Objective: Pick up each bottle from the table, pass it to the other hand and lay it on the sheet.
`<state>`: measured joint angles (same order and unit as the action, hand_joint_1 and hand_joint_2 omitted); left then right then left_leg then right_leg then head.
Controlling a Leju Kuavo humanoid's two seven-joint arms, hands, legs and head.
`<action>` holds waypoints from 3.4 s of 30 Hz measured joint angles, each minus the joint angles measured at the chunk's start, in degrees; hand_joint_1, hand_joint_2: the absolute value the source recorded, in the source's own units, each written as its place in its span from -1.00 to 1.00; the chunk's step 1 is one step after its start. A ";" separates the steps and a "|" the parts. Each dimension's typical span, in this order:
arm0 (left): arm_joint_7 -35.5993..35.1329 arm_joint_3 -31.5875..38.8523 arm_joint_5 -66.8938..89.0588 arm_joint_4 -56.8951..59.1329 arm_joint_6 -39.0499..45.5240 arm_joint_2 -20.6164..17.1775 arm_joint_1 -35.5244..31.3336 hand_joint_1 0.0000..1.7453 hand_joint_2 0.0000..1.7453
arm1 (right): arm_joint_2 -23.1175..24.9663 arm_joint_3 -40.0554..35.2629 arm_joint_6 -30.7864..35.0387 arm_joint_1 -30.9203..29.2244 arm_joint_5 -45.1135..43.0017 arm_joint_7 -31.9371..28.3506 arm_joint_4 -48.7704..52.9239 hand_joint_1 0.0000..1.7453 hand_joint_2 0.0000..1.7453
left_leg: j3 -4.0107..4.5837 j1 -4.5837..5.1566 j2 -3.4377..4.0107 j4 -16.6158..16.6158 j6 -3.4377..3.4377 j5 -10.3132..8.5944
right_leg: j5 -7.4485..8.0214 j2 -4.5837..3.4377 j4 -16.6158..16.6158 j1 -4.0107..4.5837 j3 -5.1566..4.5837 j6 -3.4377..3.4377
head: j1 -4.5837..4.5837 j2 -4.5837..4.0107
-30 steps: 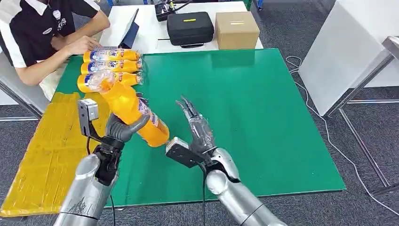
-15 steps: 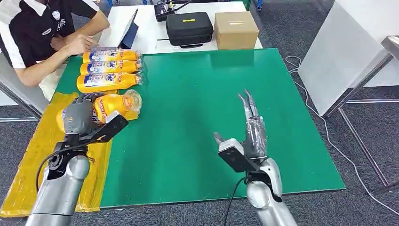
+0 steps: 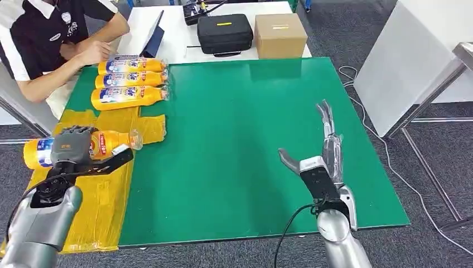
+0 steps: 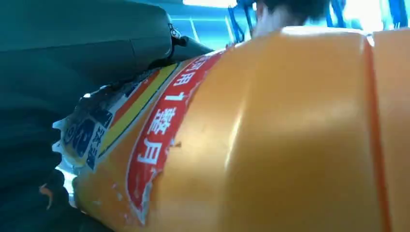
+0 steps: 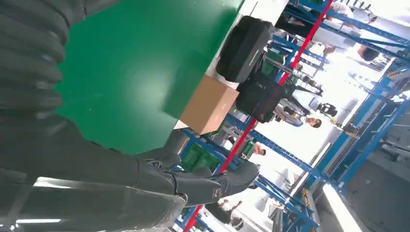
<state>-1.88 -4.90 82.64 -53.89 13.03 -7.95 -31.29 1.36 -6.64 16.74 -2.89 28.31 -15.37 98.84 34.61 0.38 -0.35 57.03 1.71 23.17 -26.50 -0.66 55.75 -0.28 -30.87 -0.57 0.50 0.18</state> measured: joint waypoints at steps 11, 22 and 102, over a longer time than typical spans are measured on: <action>0.83 0.66 -1.07 9.18 -0.30 -0.53 -1.82 1.00 1.00 | 0.28 0.00 -0.72 0.05 0.22 0.20 0.02 -1.00 1.00 | 0.00 0.00 0.01 0.00 -0.01 -0.01 | -0.01 0.01 0.00 -0.01 0.01 0.01 | 0.00 0.00; 5.38 0.66 -4.97 13.01 -1.82 1.09 -2.27 -0.82 1.00 | 1.25 0.00 -2.84 0.00 1.55 1.31 0.02 -1.00 1.00 | 0.01 0.00 -0.02 0.00 0.00 0.00 | -0.01 0.02 -0.01 -0.02 0.00 0.01 | 0.00 0.00; 17.03 -16.00 -78.36 -23.73 -19.21 18.92 13.20 -1.00 1.00 | 3.96 -8.41 -10.69 0.40 -13.62 -6.34 -0.41 -1.00 1.00 | 0.01 0.03 -0.07 0.01 0.02 0.02 | 0.00 0.05 -0.04 -0.04 0.02 -0.01 | -0.02 0.00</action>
<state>15.15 -20.89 4.29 -77.62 -6.19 10.97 -18.09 5.31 -15.06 6.05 -2.48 14.69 -21.70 98.42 34.62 0.41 -0.42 57.04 1.73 23.20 -26.50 -0.61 55.71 -0.32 -30.85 -0.58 0.48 0.17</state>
